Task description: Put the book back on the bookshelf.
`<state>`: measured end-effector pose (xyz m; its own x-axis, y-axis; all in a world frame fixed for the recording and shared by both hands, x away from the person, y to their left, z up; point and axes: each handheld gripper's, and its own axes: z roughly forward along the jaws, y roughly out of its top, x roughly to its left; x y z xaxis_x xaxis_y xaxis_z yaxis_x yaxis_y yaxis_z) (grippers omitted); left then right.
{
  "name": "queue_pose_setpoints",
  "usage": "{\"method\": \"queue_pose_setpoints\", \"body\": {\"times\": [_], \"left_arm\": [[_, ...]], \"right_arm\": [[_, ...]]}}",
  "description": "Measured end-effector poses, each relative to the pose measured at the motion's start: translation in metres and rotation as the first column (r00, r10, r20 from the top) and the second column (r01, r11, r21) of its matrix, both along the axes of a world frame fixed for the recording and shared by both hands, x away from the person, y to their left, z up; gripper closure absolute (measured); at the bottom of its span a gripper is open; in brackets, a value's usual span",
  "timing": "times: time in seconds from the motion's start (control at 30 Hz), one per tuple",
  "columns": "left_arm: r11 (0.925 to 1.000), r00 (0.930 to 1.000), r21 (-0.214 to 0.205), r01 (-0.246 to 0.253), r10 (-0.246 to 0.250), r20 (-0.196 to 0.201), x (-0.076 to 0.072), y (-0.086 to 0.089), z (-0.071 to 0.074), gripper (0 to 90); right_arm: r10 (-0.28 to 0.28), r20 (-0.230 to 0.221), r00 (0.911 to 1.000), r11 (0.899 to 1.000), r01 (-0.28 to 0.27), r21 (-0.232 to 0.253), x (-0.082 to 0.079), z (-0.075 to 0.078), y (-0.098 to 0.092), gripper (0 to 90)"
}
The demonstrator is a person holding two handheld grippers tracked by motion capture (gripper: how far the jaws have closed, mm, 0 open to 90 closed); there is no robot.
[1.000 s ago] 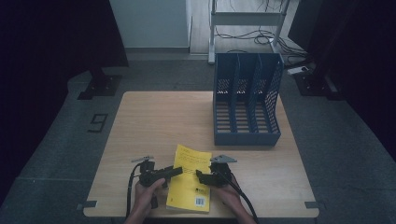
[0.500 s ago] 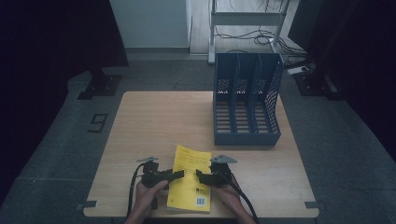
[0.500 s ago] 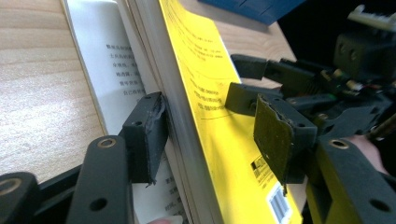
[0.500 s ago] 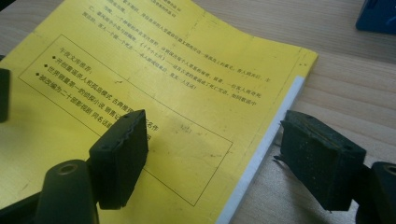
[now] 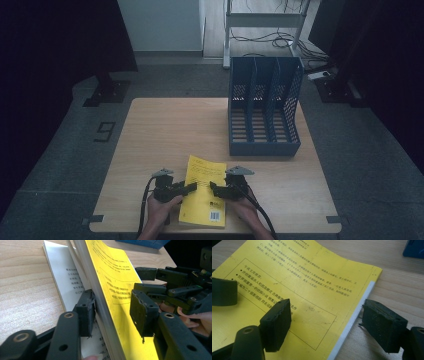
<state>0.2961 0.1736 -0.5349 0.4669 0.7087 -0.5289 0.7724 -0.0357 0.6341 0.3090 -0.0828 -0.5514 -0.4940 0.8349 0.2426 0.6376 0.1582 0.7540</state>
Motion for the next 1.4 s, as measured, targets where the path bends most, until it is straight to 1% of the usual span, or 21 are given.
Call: {"method": "queue_pose_setpoints", "body": {"times": [0.1,0.2,0.3,0.33,0.37,0.4,0.5,0.53,0.57,0.6,0.67,0.77,0.8,0.83,0.87,0.9,0.97,1.03,1.07,1.3,1.4], "left_arm": [[1.0,1.0,-0.002,-0.008,0.008,0.004,-0.0003,0.0002,-0.0003,59.8],[0.9998,0.9997,0.018,-0.008,0.008,0.024,-0.0016,-0.0016,0.0002,63.6],[0.9999,0.9994,0.014,-0.003,0.003,0.033,-0.002,-0.0013,0.0015,66.7],[0.9994,0.9988,0.035,0.003,-0.005,0.049,-0.0029,-0.0028,0.0029,66.6],[0.9994,0.9988,0.035,0.003,-0.005,0.049,-0.0029,-0.0028,0.0029,66.0],[0.9972,0.9974,0.074,0.01,-0.015,0.07,-0.0039,-0.0055,0.005,65.4],[0.9969,0.9975,0.078,0.016,-0.022,0.067,-0.0032,-0.0057,0.0051,63.8],[0.9982,0.9984,0.058,0.016,-0.019,0.053,-0.0019,-0.0047,0.0037,63.6],[0.9982,0.9984,0.058,0.016,-0.019,0.053,-0.0019,-0.0047,0.0037,63.4],[0.999,0.9991,0.041,0.014,-0.016,0.039,-0.0012,-0.0048,0.003,63.4],[0.9986,0.9993,0.044,0.03,-0.031,0.02,0.0008,-0.0074,0.0022,57.7],[0.9987,0.9994,0.039,0.032,-0.032,0.014,0.0016,-0.0071,0.0019,56.9],[0.9997,0.9997,0.001,0.025,-0.025,-0.004,0.0032,-0.0042,0.0011,58.4],[0.9997,0.9997,0.001,0.025,-0.025,-0.004,0.0032,-0.0042,0.0011,60.0],[0.9995,0.9997,-0.02,0.023,-0.023,-0.005,0.0038,-0.0018,0.0007,62.2],[0.9994,0.9998,-0.027,0.019,-0.019,-0.005,0.0036,-0.0016,0.001,63.5],[0.9994,0.9998,-0.03,0.019,-0.019,-0.003,0.0033,-0.0016,0.0013,66.0],[0.9976,0.9999,-0.067,0.014,-0.014,-0.007,0.0032,0.0,0.0015,69.5],[0.997,0.9999,-0.076,0.013,-0.014,-0.01,0.0033,0.0003,0.0013,69.6],[0.9975,0.9998,-0.068,0.019,-0.019,0.002,0.0027,0.0002,0.0016,71.7],[0.9968,0.9995,-0.077,0.023,-0.022,0.024,0.0009,-0.0005,0.0038,73.5]], "right_arm": [[0.001,-0.001,1.0,1.0,-0.001,0.001,0.0001,0.0,-0.0002,23.1],[0.001,-0.001,1.0,1.0,-0.001,0.003,0.0001,0.0,-0.0004,23.1],[0.0,0.0,1.0,1.0,0.0,0.008,-0.0002,-0.0004,-0.0007,23.1],[0.0,-0.002,1.0,1.0,0.001,0.011,-0.0003,-0.0003,-0.0008,23.2],[0.0,-0.002,1.0,1.0,0.001,0.011,-0.0003,-0.0003,-0.0008,23.2],[0.0,0.0,1.0,1.0,0.0,0.011,-0.0005,-0.0006,-0.0009,23.2],[0.0,0.0,1.0,1.0,0.0,0.011,-0.0004,-0.0005,-0.0009,23.1],[0.003,-0.001,1.0,1.0,-0.003,0.013,-0.0001,-0.0004,-0.0013,23.2],[0.003,-0.001,1.0,1.0,-0.003,0.013,-0.0001,-0.0004,-0.0013,23.2],[0.004,-0.001,1.0,1.0,-0.004,0.013,-0.0001,-0.0005,-0.0014,23.2],[0.004,0.001,1.0,1.0,-0.004,0.016,-0.0002,-0.0008,-0.0016,23.2],[0.002,0.005,1.0,1.0,-0.002,0.017,-0.0006,-0.0011,-0.0015,23.2],[0.0,0.007,1.0,1.0,0.0,0.02,-0.0009,-0.0015,-0.0019,23.3],[0.0,0.007,1.0,1.0,0.0,0.02,-0.0009,-0.0015,-0.0019,23.3],[-0.001,0.01,1.0,1.0,0.001,0.022,-0.0013,-0.0017,-0.002,23.4],[-0.001,0.01,1.0,1.0,0.001,0.023,-0.0012,-0.0018,-0.0021,23.4],[0.0,0.01,1.0,1.0,0.0,0.025,-0.001,-0.0018,-0.0025,23.4],[-0.001,0.005,1.0,0.999,0.001,0.033,-0.0009,-0.0018,-0.0031,23.4],[0.0,0.003,1.0,0.999,0.0,0.037,-0.0009,-0.0017,-0.0035,23.5],[0.007,0.007,1.0,0.999,-0.007,0.036,-0.0014,-0.0009,-0.0048,24.4],[0.022,0.018,0.9996,0.999,-0.023,0.038,-0.0021,0.0015,-0.0075,27.3]]}}
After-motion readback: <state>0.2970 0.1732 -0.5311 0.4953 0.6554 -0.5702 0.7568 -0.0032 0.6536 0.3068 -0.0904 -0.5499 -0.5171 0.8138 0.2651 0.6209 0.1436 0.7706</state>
